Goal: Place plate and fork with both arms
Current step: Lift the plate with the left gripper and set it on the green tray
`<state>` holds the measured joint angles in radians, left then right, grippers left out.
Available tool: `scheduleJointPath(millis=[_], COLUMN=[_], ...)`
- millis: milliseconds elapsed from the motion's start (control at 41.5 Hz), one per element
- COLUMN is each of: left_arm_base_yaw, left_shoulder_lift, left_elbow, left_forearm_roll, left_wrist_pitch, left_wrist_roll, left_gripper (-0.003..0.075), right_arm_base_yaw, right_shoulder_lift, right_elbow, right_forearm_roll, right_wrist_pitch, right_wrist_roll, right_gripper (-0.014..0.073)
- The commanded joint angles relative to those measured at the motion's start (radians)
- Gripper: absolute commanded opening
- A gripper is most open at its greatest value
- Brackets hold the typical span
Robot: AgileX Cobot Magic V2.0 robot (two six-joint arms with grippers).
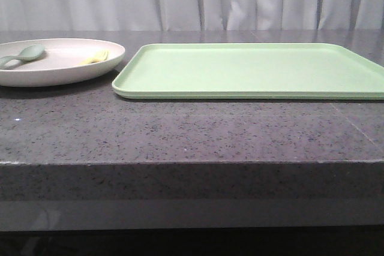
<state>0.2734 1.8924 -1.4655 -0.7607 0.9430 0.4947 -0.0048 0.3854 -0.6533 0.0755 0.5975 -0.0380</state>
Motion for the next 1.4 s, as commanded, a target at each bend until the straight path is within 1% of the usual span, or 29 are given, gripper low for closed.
scheduleJointPath(millis=[0, 96, 265, 434, 530, 626, 698, 843, 987, 1060, 1180, 1276, 1373], left_arm_base_yaw=[-0.001, -0.008, -0.057, -0.155, -0.223, -0.308, -0.364, -0.467, -0.562, -0.611, -0.674, -0.703, -0.721], left_shoulder_lift=[-0.082, -0.099, -0.126, -0.127, -0.127, -0.127, -0.127, -0.112, -0.086, -0.07, -0.044, -0.016, 0.014], left_elbow=[-0.064, -0.102, -0.173, -0.25, -0.281, -0.297, -0.298, -0.298, -0.298, -0.298, -0.298, -0.298, -0.298], left_forearm_roll=[-0.065, -0.065, -0.054, 0.021, 0.094, 0.171, 0.21, 0.237, 0.251, 0.306, 0.424, 0.435, 0.432], left_wrist_pitch=[0.0, 0.012, 0.017, 0.008, -0.014, -0.049, -0.078, -0.112, -0.184, -0.227, -0.288, -0.312, -0.341], left_wrist_roll=[-0.056, -0.099, -0.196, -0.319, -0.401, -0.495, -0.521, -0.576, -0.636, -0.693, -0.811, -0.86, -0.863], left_gripper=[-0.002, -0.002, -0.002, -0.002, -0.002, -0.002, -0.002, -0.002, -0.002, -0.002, -0.002, -0.002, -0.002], right_arm_base_yaw=[0.002, 0.002, 0.002, 0.002, 0.002, 0.002, 0.002, 0.002, 0.002, 0.002, 0.002, 0.002, 0.002], right_shoulder_lift=[0.017, 0.017, 0.017, 0.017, 0.017, 0.017, 0.017, 0.017, 0.017, 0.017, 0.017, 0.017, 0.017], right_elbow=[-0.03, -0.03, -0.03, -0.03, -0.03, -0.03, -0.03, -0.03, -0.03, -0.03, -0.03, -0.03, -0.03], right_forearm_roll=[-0.01, -0.01, -0.01, -0.01, -0.01, -0.01, -0.01, -0.01, -0.01, -0.01, -0.01, -0.01, -0.01], right_wrist_pitch=[-0.075, -0.075, -0.075, -0.075, -0.075, -0.075, -0.075, -0.075, -0.075, -0.075, -0.075, -0.075, -0.075], right_wrist_roll=[-0.007, -0.007, -0.007, -0.007, -0.007, -0.007, -0.007, -0.007, -0.007, -0.007, -0.007, -0.007, -0.007], right_gripper=[0.0509, 0.0509, 0.0509, 0.0509, 0.0509, 0.0509, 0.0509, 0.0509, 0.0509, 0.0509, 0.0509, 0.0509, 0.0509])
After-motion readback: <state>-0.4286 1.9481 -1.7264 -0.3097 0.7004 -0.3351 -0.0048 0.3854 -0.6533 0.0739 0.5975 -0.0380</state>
